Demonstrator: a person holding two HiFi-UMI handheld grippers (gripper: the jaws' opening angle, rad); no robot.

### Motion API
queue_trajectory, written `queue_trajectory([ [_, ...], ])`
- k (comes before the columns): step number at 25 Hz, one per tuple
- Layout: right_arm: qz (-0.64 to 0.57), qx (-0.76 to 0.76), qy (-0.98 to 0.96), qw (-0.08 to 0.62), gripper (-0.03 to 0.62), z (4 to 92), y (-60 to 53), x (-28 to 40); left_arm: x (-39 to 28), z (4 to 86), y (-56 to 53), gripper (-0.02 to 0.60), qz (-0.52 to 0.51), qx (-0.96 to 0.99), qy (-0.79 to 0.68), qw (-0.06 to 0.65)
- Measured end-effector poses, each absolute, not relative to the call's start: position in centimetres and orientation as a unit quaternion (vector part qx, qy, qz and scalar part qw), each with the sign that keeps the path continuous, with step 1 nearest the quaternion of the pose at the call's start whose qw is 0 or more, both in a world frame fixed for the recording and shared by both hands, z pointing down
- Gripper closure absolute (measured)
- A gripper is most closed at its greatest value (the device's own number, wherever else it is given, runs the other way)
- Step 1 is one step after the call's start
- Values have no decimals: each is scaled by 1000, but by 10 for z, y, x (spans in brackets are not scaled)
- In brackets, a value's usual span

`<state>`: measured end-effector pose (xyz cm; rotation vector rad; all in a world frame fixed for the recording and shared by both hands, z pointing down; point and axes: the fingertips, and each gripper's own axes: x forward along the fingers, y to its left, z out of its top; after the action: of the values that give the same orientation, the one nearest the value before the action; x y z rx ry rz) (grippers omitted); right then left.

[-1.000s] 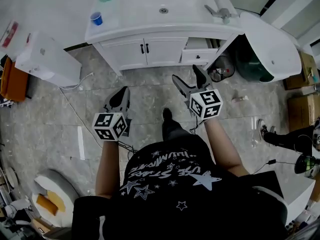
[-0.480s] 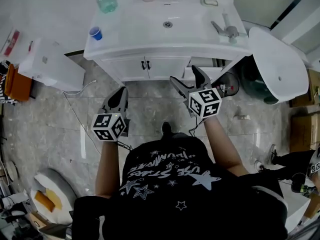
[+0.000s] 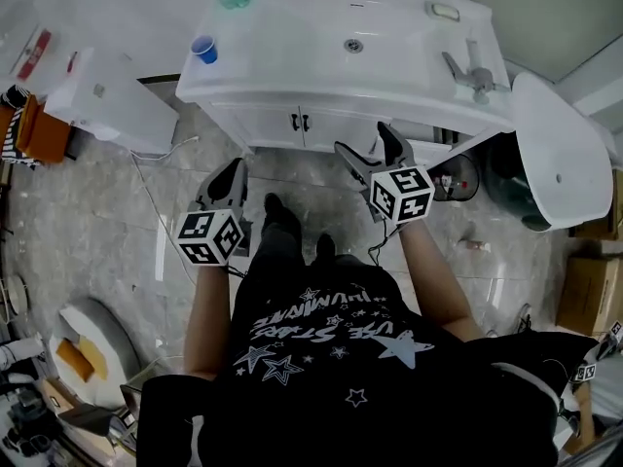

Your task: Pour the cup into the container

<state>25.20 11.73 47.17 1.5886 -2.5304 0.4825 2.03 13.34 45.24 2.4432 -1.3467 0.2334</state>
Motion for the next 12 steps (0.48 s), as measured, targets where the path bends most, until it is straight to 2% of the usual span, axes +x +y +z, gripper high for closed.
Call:
queue_trajectory([
  [12, 136, 466, -869, 96, 177, 468, 42, 189, -26, 460, 78, 572, 70, 838, -513, 173],
])
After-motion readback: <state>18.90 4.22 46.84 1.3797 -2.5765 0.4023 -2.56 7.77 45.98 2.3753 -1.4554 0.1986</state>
